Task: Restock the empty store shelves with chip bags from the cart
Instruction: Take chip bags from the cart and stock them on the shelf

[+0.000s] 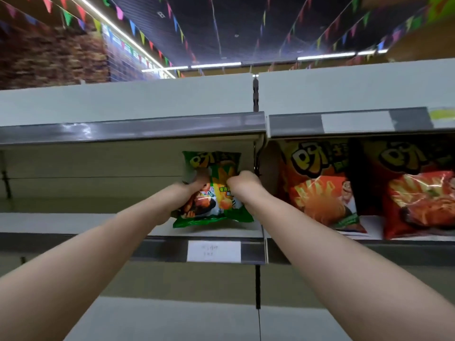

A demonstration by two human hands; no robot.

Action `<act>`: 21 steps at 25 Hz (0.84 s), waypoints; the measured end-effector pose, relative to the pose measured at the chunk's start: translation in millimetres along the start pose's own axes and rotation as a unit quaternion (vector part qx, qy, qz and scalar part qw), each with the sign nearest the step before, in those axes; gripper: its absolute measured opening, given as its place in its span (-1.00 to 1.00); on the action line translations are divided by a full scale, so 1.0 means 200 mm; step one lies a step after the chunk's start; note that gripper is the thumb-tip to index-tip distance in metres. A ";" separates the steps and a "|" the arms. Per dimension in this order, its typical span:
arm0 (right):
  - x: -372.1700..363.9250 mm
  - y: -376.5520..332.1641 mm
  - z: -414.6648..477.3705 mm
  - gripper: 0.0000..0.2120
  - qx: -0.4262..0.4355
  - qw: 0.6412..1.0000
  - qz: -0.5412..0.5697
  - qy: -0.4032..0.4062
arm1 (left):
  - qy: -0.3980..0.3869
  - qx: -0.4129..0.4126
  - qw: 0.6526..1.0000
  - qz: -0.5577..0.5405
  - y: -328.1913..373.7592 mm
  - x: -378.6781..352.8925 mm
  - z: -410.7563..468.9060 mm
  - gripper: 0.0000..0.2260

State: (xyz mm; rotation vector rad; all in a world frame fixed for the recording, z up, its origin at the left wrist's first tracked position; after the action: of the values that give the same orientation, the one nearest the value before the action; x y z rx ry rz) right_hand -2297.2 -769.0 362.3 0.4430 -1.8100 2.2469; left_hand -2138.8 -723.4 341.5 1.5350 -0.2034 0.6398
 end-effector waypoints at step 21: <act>-0.05 0.05 0.54 -0.68 0.056 0.971 -0.229 0.036 | -0.101 0.008 0.995 -0.019 0.02 -0.31 0.76 -0.61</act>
State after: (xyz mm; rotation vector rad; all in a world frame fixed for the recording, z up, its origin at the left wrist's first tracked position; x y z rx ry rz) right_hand -2281.6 -876.1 369.7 0.7071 -1.3759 2.0133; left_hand -2151.1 -886.5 322.5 1.6164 -0.3222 0.4556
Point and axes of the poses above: each hand's wrist, its own z-axis towards the middle knuckle, its own x-axis out of the back of the hand, y = z × x, the point moved 10 cm from there along z, towards the middle knuckle, and after that the axes turned 3 degrees about z, right-handed, at the moved point
